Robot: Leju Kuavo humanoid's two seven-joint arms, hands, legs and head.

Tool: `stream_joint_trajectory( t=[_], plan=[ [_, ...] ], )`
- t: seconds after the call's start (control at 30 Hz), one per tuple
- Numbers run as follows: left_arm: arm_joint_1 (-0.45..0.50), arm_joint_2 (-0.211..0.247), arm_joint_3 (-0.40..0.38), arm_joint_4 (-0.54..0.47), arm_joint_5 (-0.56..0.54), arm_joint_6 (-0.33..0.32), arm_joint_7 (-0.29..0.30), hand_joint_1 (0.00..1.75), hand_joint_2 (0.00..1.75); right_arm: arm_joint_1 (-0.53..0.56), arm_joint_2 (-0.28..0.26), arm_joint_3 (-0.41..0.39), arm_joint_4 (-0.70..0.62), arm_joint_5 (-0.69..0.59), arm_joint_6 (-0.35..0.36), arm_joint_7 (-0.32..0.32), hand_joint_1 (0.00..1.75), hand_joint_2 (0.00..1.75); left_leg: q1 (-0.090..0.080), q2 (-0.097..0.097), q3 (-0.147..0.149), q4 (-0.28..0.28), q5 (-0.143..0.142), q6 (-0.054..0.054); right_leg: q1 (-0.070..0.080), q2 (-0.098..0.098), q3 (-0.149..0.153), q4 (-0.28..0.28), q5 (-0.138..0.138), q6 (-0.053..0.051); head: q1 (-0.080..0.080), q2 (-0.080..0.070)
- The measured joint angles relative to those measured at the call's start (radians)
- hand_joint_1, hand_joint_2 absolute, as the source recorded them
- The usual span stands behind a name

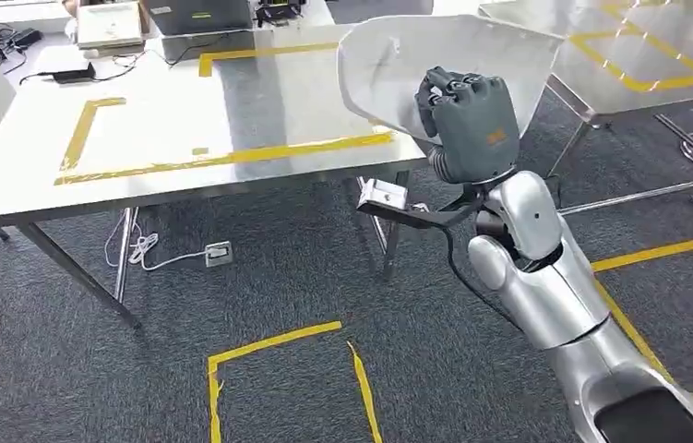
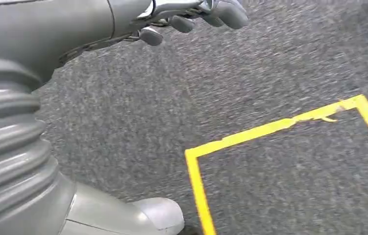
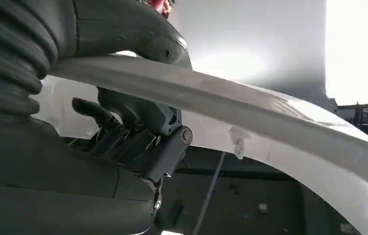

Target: Take the parts from the cabinet and place them on the table.

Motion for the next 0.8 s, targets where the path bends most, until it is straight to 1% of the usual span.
stream_joint_trajectory(
  t=[0.03,0.07,0.1,0.13,0.17,0.2,0.23,0.27,0.3,0.33,0.37,0.4,0.43,0.47,0.5,0.53,0.57,0.6,0.63,0.67,0.7,0.73,0.77,0.8],
  plan=[
    [-0.001,0.0,0.0,0.0,0.0,0.0,0.0,0.0,1.75,0.001,-0.002,0.0,0.0,0.0,0.0,0.0,1.75,1.75,-0.003,-0.004,0.006,0.0,-0.017,-0.008,0.006,-0.001,0.007,-0.002,-0.015,-0.004,0.001,0.0],
    [-0.002,0.0,0.0,-0.001,0.0,0.001,0.002,0.0,1.75,0.003,-0.002,0.0,-0.004,0.001,0.0,0.0,1.75,1.75,-0.002,-0.001,0.02,-0.01,-0.038,-0.014,0.008,0.0,0.019,-0.006,-0.016,-0.008,-0.003,0.0],
    [-0.002,0.0,0.0,-0.002,0.0,0.002,0.001,0.0,1.75,0.003,-0.002,0.0,-0.01,0.001,-0.002,0.0,1.75,1.75,-0.003,0.0,0.05,0.007,-0.013,-0.023,0.005,0.007,0.032,-0.022,-0.022,-0.016,-0.003,0.0],
    [-0.003,0.0,0.0,-0.002,0.0,0.003,0.002,0.0,1.75,-0.004,-0.002,0.0,-0.011,0.0,-0.003,0.002,1.75,1.75,-0.004,0.0,0.049,0.011,-0.002,-0.033,0.005,0.009,0.047,-0.024,-0.024,-0.025,-0.003,0.0],
    [-0.007,0.002,0.0,-0.003,0.0,0.003,0.003,0.0,1.75,-0.006,-0.001,0.0,-0.013,0.0,-0.002,0.0,1.75,1.75,-0.002,0.004,0.034,0.038,-0.002,-0.036,0.0,0.008,0.071,-0.031,-0.002,-0.037,-0.004,0.0],
    [-0.009,0.001,0.0,-0.003,0.0,0.003,0.003,0.0,1.75,-0.005,-0.003,0.0,-0.015,0.0,-0.005,0.0,1.75,1.75,-0.002,0.007,0.012,0.101,0.008,-0.035,0.0,0.005,0.085,-0.029,-0.01,-0.045,-0.005,0.0],
    [-0.011,0.0,0.0,-0.002,0.0,0.003,0.003,0.0,1.75,-0.004,-0.003,0.0,-0.015,0.0,-0.003,0.0,1.75,1.75,0.0,0.008,-0.034,0.172,0.004,-0.037,0.001,0.005,0.095,-0.029,-0.018,-0.052,-0.013,0.0],
    [-0.012,0.0,0.0,-0.002,0.0,0.003,0.003,0.0,1.75,-0.002,-0.003,0.0,-0.015,0.001,-0.002,0.0,1.75,1.75,0.0,0.008,-0.081,0.231,-0.022,-0.038,0.002,0.006,0.103,-0.029,-0.027,-0.054,-0.014,0.0],
    [-0.012,0.0,0.0,-0.001,0.0,0.003,0.004,0.0,1.75,0.001,-0.003,0.0,-0.015,0.001,-0.002,0.0,1.75,1.75,0.0,0.008,-0.123,0.271,-0.07,-0.038,0.002,0.008,0.111,-0.029,-0.037,-0.053,-0.015,0.0],
    [-0.009,0.001,0.0,-0.001,0.002,0.003,0.006,0.0,1.75,0.004,-0.003,0.0,-0.015,0.001,-0.001,0.0,1.75,1.75,0.0,0.008,-0.156,0.285,-0.118,-0.042,0.002,0.01,0.123,-0.029,-0.05,-0.052,-0.015,0.0],
    [-0.006,0.002,0.0,-0.001,0.004,0.003,0.006,0.0,1.75,0.006,-0.003,0.0,-0.015,0.0,-0.001,-0.001,1.75,1.75,0.0,0.008,-0.173,0.271,-0.143,-0.045,0.002,0.012,0.135,-0.029,-0.062,-0.051,-0.016,0.0],
    [-0.005,0.003,0.0,-0.001,0.006,0.004,0.006,0.0,1.75,0.008,-0.003,0.0,-0.015,0.0,-0.001,-0.003,1.75,1.75,0.001,0.009,-0.176,0.229,-0.138,-0.048,0.001,0.013,0.15,-0.029,-0.075,-0.048,-0.017,0.0],
    [-0.004,0.005,0.0,-0.001,0.006,0.005,0.006,0.0,1.75,0.008,-0.003,0.0,-0.015,0.0,-0.001,-0.003,1.75,1.75,0.002,0.01,-0.171,0.169,-0.104,-0.05,-0.001,0.013,0.166,-0.029,-0.088,-0.046,-0.017,0.0],
    [-0.003,0.006,0.0,-0.001,0.006,0.005,0.006,0.0,1.75,0.008,-0.003,0.0,-0.015,0.0,-0.001,-0.003,1.75,1.75,0.002,0.011,-0.162,0.097,-0.031,-0.047,-0.001,0.012,0.182,-0.028,-0.102,-0.042,-0.017,0.0],
    [0.003,0.006,0.0,0.0,0.006,0.006,0.006,0.0,1.75,0.009,-0.003,0.0,-0.014,0.0,-0.001,-0.003,1.75,1.75,0.002,0.017,-0.158,0.023,0.093,-0.044,0.0,0.012,0.181,-0.029,-0.116,-0.036,-0.019,0.0],
    [0.003,0.005,0.0,0.001,0.006,0.006,0.006,0.0,1.75,0.011,-0.003,0.0,-0.013,0.0,0.001,-0.003,1.75,1.75,0.001,0.026,-0.163,-0.006,0.143,-0.033,0.005,0.014,0.2,-0.021,-0.131,-0.03,-0.022,0.0],
    [0.003,0.005,0.0,0.002,0.006,0.006,0.006,0.0,1.75,0.01,-0.003,0.0,-0.014,0.0,0.0,-0.003,1.75,1.75,-0.003,0.024,-0.148,-0.002,0.122,-0.024,0.007,0.014,0.204,-0.031,-0.142,-0.022,-0.02,0.0],
    [0.003,0.005,0.0,0.001,0.006,0.007,0.005,0.0,1.75,0.01,-0.003,0.0,-0.015,0.0,0.0,-0.003,1.75,1.75,0.001,0.023,-0.143,-0.009,0.117,-0.017,0.007,0.014,0.223,-0.032,-0.139,-0.015,-0.018,0.0],
    [0.001,0.005,0.0,0.0,0.007,0.007,0.005,0.0,1.75,0.005,-0.003,0.0,-0.015,-0.001,-0.002,-0.003,1.75,1.75,0.001,0.02,-0.131,-0.009,0.114,-0.01,0.009,0.014,0.215,-0.014,-0.124,-0.009,-0.019,0.0],
    [-0.002,0.003,0.001,0.0,0.008,0.007,0.005,0.0,1.75,0.0,-0.003,0.0,-0.015,-0.001,0.001,-0.003,1.75,1.75,0.006,0.015,-0.113,-0.01,0.107,-0.002,0.007,0.013,0.191,0.03,-0.108,-0.008,-0.015,0.0],
    [-0.002,0.002,0.001,0.0,0.01,0.008,0.002,0.0,1.75,-0.001,-0.002,0.0,-0.016,-0.002,0.001,-0.005,1.75,1.75,0.006,0.014,-0.1,-0.014,0.096,0.002,0.005,0.01,0.157,0.092,-0.078,0.0,-0.013,0.0],
    [-0.003,0.002,0.001,-0.001,0.014,0.008,0.0,0.0,1.75,-0.006,-0.002,0.0,-0.015,-0.002,0.002,-0.006,1.75,1.75,0.007,0.013,-0.084,-0.016,0.082,0.008,0.004,0.009,0.102,0.172,-0.069,0.007,-0.01,0.0],
    [-0.004,0.002,0.001,-0.002,0.018,0.009,-0.001,0.0,1.75,-0.007,-0.002,0.0,-0.014,-0.002,0.002,-0.005,1.75,1.75,0.007,0.011,-0.07,-0.017,0.069,0.01,0.002,0.009,0.048,0.23,-0.09,0.01,-0.008,0.0],
    [-0.003,0.002,0.001,-0.002,0.019,0.009,-0.002,0.0,1.75,-0.005,-0.002,0.001,-0.013,-0.002,0.003,-0.005,1.75,1.75,0.007,0.008,-0.055,-0.018,0.055,0.01,0.0,0.009,0.003,0.267,-0.134,0.011,-0.006,0.0]
  ],
)
